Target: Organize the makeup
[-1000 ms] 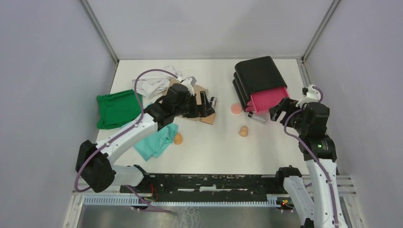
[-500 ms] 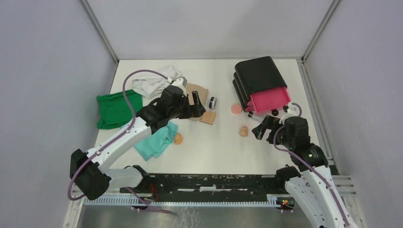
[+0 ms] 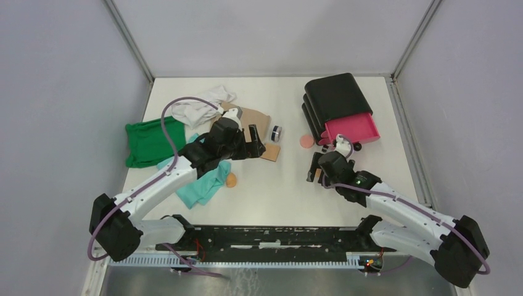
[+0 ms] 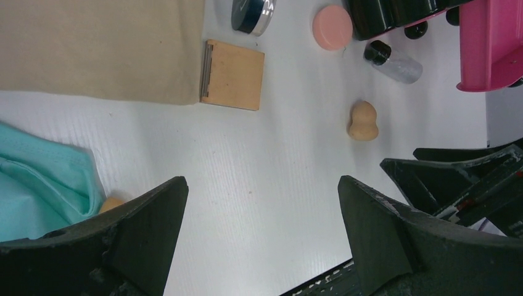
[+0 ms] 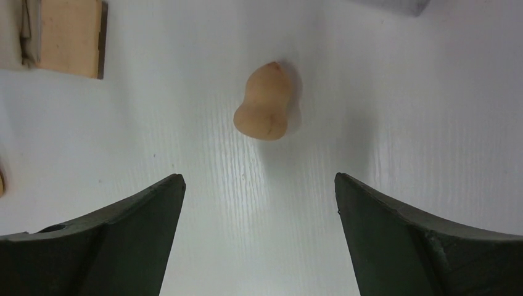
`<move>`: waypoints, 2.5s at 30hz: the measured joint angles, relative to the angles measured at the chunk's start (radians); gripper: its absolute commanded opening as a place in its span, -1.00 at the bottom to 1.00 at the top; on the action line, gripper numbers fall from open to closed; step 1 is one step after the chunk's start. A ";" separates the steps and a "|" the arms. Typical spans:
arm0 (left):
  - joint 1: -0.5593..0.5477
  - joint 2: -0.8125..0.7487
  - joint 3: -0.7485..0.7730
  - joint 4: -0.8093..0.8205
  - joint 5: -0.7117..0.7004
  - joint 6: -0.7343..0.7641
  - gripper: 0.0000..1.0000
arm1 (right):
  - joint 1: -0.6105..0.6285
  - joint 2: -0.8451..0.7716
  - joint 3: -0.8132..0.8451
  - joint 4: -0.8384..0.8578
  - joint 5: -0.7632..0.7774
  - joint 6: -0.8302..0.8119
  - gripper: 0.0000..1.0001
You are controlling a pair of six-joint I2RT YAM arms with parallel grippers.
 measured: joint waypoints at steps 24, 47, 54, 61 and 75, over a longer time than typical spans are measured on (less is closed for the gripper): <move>-0.002 -0.042 -0.130 0.100 0.008 -0.018 0.99 | 0.031 0.283 -0.183 0.533 0.231 0.101 0.41; 0.002 -0.047 -0.169 0.113 0.010 -0.034 0.99 | 0.039 0.148 -0.111 0.359 0.091 0.014 -0.62; 0.020 -0.043 -0.169 0.109 0.009 -0.035 0.99 | 0.039 0.045 -0.002 0.236 -0.098 -0.100 -0.62; 0.023 -0.038 -0.169 0.109 0.009 -0.034 0.99 | 0.039 -0.007 0.155 0.135 -0.131 -0.193 -0.57; 0.015 -0.037 -0.158 0.014 -0.102 0.011 0.99 | -0.238 -0.113 0.335 0.035 -0.092 -0.285 -0.58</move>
